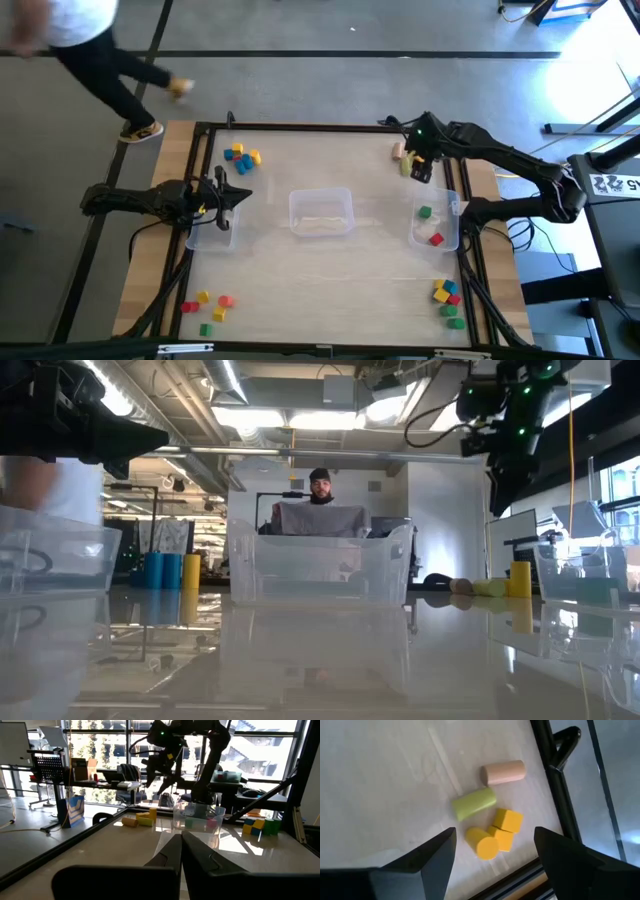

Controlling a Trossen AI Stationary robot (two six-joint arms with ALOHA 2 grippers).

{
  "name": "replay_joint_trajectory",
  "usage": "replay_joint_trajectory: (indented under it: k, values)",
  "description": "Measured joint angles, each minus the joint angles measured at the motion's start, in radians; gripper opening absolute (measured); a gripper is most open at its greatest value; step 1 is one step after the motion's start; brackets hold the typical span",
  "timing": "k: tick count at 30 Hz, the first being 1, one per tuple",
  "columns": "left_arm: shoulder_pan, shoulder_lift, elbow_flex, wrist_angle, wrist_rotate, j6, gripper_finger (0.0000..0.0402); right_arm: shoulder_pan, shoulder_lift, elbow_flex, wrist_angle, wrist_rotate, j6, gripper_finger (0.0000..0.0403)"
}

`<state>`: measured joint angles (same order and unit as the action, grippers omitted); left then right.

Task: Sort blocks by size
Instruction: Put the yellow cube block into the right transparent bin

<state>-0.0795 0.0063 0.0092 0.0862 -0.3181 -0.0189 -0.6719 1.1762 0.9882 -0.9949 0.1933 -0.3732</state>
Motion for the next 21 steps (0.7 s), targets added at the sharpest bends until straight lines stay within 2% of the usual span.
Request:
replay_joint_trajectory:
  k: [11, 21]
  values:
    - [0.000, 0.000, 0.000, 0.000, 0.000, 0.000, 0.0005, -0.143, 0.109, 0.000, 0.082, -0.003, -0.094, 0.0273]
    - [0.000, 0.000, 0.000, 0.000, 0.000, 0.000, 0.0005, -0.248, 0.149, 0.000, 0.127, -0.029, -0.132, 0.0273]
